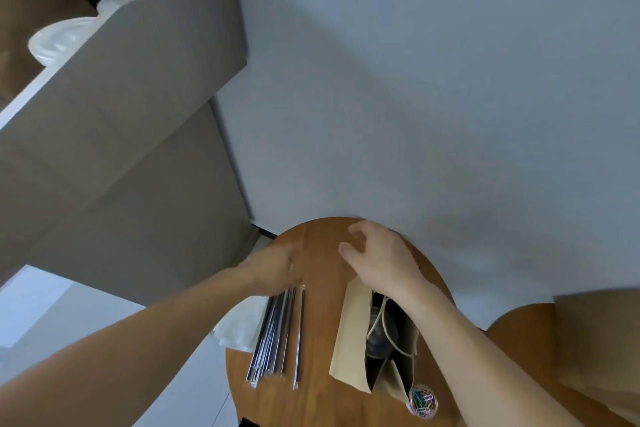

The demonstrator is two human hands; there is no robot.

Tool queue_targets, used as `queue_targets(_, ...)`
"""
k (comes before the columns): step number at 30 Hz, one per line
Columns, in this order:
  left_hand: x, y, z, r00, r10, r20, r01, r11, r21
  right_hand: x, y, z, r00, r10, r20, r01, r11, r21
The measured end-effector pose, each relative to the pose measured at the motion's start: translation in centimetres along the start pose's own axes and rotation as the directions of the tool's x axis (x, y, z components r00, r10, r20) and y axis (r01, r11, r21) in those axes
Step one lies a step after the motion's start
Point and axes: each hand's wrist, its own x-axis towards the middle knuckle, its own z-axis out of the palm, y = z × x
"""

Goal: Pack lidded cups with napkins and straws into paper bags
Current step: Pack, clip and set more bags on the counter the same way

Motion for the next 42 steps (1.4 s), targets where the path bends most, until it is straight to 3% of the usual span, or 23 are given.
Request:
queue_targets(6,0.1,-7.1,-0.5,0.988,-0.154,0.009,0.154,0.985,-0.073,3.6,-2.6,10.5,0.962,0.134,0.236,-0.151,0.987,0.055)
queue_targets(11,1.0,-11.6,1.2,0.974,-0.225,0.001,0.223,0.967,-0.125,5.3,-1.8,17.7,0.925,0.239,0.296,-0.274,0.958,0.084)
queue_targets(16,1.9,-15.8,3.0,0.949,-0.315,0.031,0.314,0.924,-0.217,6.2,-0.7,24.4,0.873,0.343,0.347,-0.363,0.932,-0.009)
queue_targets(24,3.0,-19.3,5.0,0.930,-0.366,0.013,0.354,0.890,-0.286,8.6,0.6,30.9,0.857,0.431,0.282,-0.430,0.900,-0.068)
queue_targets(35,3.5,-21.2,5.8,0.917,-0.398,0.032,0.384,0.857,-0.344,10.0,1.7,33.4,0.874,0.448,0.187,-0.426,0.893,-0.147)
queue_targets(39,3.5,-21.1,5.7,0.915,-0.402,0.013,0.379,0.851,-0.362,10.0,1.5,32.5,0.895,0.396,0.205,-0.410,0.911,0.033)
queue_targets(42,3.8,-20.5,5.8,0.916,-0.400,0.003,0.367,0.837,-0.407,9.4,0.8,31.5,0.918,0.338,0.206,-0.393,0.840,0.375)
